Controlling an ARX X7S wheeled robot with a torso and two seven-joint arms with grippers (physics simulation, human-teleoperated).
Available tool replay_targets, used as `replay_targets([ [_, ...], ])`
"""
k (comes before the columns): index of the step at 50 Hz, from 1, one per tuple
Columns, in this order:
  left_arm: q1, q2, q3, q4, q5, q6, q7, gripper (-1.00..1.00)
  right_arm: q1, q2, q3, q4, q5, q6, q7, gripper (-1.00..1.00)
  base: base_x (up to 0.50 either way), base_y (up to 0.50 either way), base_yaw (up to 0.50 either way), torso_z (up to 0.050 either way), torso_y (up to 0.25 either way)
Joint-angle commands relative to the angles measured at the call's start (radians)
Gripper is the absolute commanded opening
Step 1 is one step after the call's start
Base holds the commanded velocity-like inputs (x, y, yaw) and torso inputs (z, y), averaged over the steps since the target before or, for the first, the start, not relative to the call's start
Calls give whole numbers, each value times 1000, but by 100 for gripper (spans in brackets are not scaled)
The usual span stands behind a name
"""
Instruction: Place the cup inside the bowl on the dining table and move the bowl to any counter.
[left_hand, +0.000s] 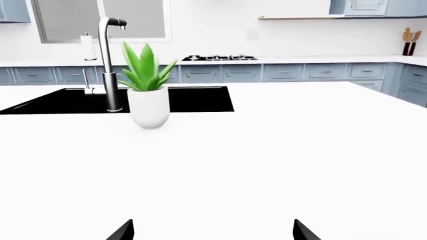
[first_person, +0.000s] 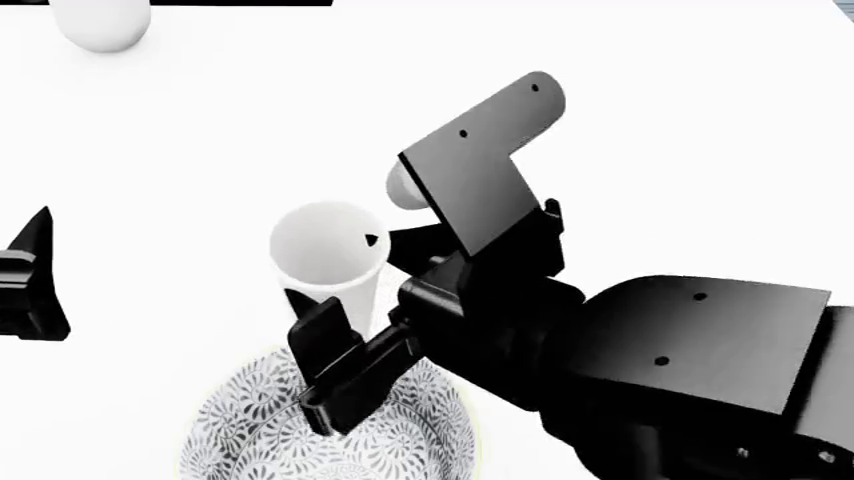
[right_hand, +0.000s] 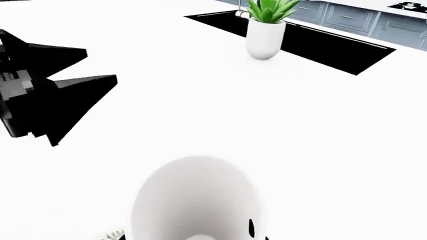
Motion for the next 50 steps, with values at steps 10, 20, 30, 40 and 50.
replay_targets([
  [10,7,-28,-28,66,-61,-55,-49,100,-82,94,-23,-199,86,48,54,-100,0,0,0,0,0],
  [20,9,-27,-20,62,-61,-49,-44,100,-105,51,-59,-163,43,56,38,-100,0,0,0,0,0],
  [30,-6,-27,-6,57,-63,-54,-43,100,-121,42,-67,-145,24,48,35,-100,0,0,0,0,0],
  [40,-7,-21,5,52,-55,-45,-41,100,-115,53,-67,-162,31,57,37,100,0,0,0,0,0],
  [50,-17,-20,9,55,-64,-52,-51,100,-110,59,-65,-170,35,60,39,100,0,0,0,0,0],
])
